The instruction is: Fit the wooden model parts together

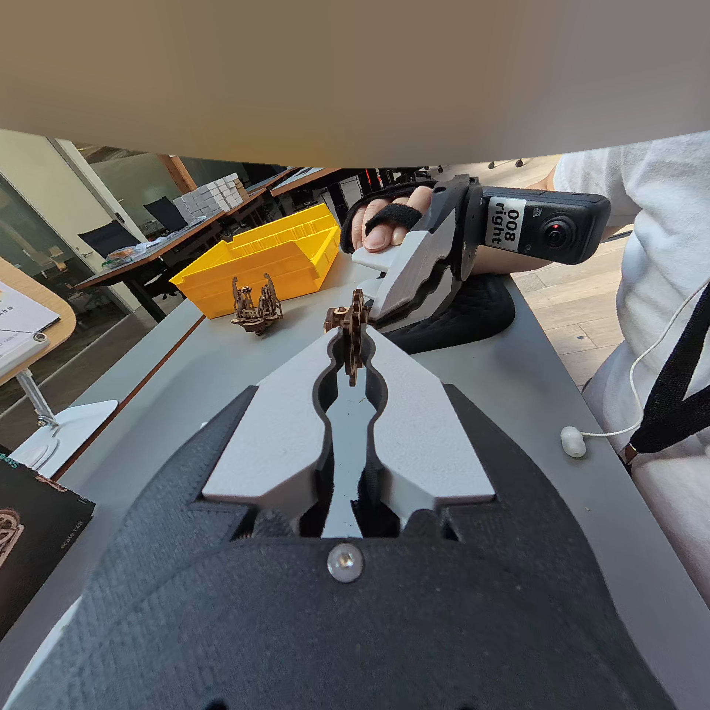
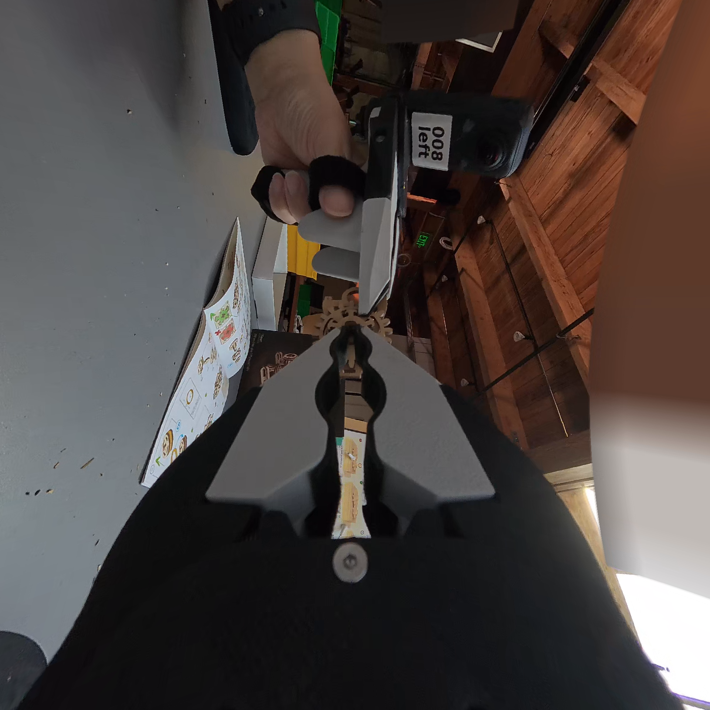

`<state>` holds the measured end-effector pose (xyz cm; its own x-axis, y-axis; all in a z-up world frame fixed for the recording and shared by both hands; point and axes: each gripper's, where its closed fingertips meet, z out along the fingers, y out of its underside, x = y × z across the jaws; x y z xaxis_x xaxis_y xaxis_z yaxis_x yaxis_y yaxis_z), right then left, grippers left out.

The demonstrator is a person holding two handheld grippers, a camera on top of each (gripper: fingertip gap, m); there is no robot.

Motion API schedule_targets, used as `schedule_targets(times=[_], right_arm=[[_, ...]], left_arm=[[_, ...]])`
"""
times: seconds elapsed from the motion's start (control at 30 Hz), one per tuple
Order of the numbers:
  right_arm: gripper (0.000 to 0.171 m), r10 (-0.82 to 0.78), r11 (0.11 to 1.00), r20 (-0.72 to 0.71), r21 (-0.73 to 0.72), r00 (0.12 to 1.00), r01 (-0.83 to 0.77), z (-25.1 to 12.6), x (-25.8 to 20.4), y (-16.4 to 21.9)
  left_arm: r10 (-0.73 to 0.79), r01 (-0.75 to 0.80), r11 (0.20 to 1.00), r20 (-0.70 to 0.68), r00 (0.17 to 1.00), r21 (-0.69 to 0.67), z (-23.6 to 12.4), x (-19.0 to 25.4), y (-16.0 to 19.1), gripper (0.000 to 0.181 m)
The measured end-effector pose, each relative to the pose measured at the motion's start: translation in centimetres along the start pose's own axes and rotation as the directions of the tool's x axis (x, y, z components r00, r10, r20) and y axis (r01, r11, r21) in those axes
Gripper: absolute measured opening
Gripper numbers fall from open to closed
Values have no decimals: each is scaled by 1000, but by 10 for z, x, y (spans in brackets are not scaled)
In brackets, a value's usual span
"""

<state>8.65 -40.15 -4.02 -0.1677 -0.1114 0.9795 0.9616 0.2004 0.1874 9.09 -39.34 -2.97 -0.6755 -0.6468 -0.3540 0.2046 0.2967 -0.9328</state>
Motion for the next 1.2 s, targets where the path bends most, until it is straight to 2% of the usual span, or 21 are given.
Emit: schedule_targets(times=[0.1,0.2,0.3,0.6,0.67,0.83,1.07,1.2], right_arm=[[2,13,1000,10,-11,1000,-13,1,-2,3],[2,99,995,29,-33,995,-98,2,-3,9],[2,139,990,37,-23,990,-139,2,-4,9],[2,247,968,48,-58,968,-244,5,-4,18],[2,266,963,45,-49,963,-264,5,-1,17],[2,250,968,57,-50,967,-247,6,-5,17],[2,205,977,24,-59,979,-203,2,-2,19],[2,212,976,34,-59,977,-209,2,-4,19]], left_arm=[[-49,49,999,-4,999,-1,1,-3,3,6],[-153,153,988,-32,988,-10,4,-5,7,23],[-181,181,983,-12,983,-5,4,-9,8,9],[-167,173,982,74,983,-71,6,-21,21,21],[-186,190,979,64,981,-72,6,-20,21,18],[-244,245,969,43,969,-29,5,-20,16,15],[-241,241,970,25,970,-22,5,-17,14,9],[-266,267,963,22,964,-30,7,-17,17,14]])
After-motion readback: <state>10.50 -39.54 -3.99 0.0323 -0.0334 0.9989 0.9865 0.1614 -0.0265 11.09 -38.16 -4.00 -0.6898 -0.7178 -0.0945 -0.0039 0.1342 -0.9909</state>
